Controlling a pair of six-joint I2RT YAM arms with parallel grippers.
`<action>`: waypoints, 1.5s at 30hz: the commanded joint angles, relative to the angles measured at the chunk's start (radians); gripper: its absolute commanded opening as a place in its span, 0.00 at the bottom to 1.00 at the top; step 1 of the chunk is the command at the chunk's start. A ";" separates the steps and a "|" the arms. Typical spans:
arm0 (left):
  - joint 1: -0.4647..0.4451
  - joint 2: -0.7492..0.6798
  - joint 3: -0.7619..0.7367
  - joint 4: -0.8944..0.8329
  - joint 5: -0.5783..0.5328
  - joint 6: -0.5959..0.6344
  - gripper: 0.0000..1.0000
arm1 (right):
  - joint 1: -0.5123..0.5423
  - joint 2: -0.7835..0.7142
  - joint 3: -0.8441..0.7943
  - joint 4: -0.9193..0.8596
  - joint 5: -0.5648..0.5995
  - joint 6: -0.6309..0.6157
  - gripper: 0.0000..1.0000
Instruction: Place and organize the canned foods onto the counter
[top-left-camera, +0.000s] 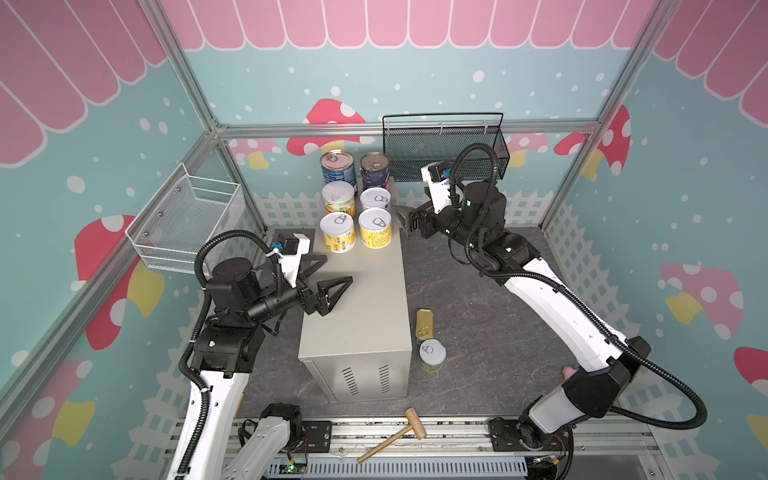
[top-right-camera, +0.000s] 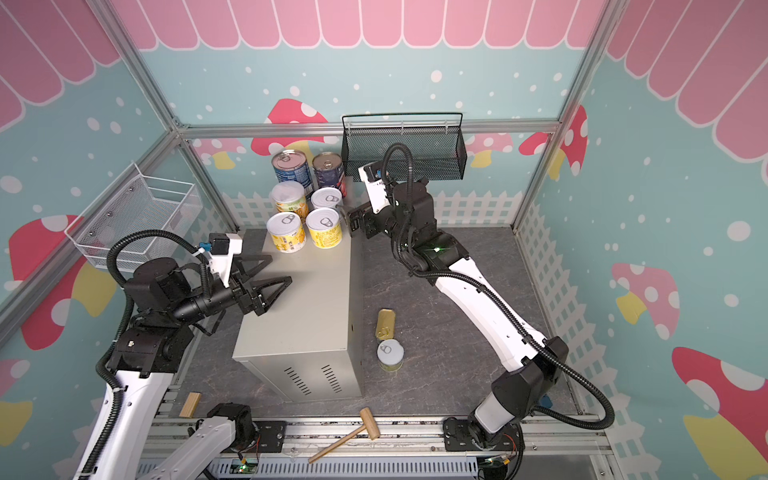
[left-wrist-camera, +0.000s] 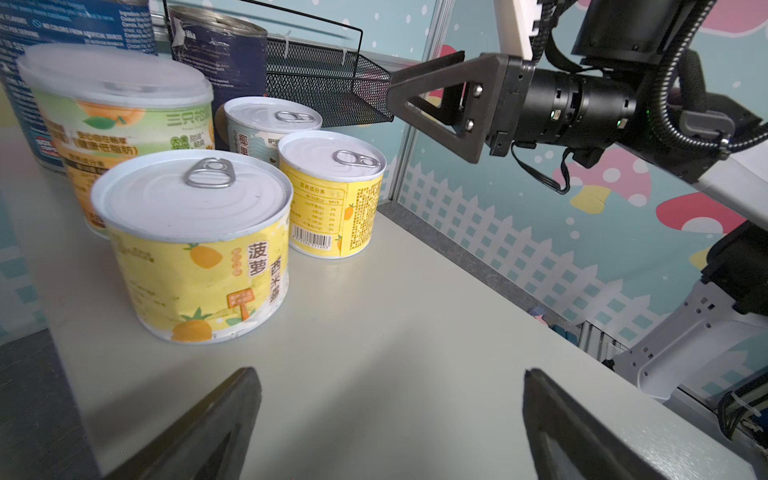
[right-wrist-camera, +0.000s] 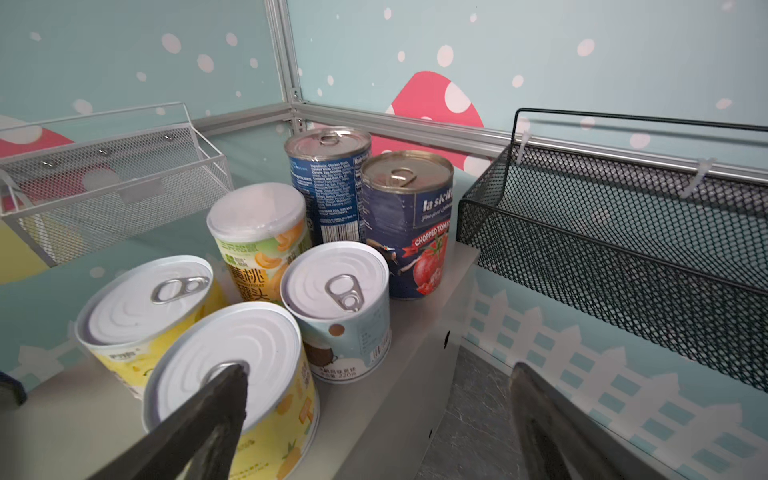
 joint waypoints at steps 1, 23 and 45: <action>0.004 -0.012 -0.013 0.017 0.004 0.005 0.99 | -0.001 0.049 0.049 -0.067 -0.052 0.004 0.99; 0.008 -0.011 -0.014 0.020 0.006 0.003 1.00 | 0.011 0.116 0.148 -0.210 -0.002 -0.009 0.99; 0.011 -0.007 -0.013 0.030 0.010 -0.002 0.99 | 0.011 0.114 0.165 -0.257 0.013 -0.025 0.99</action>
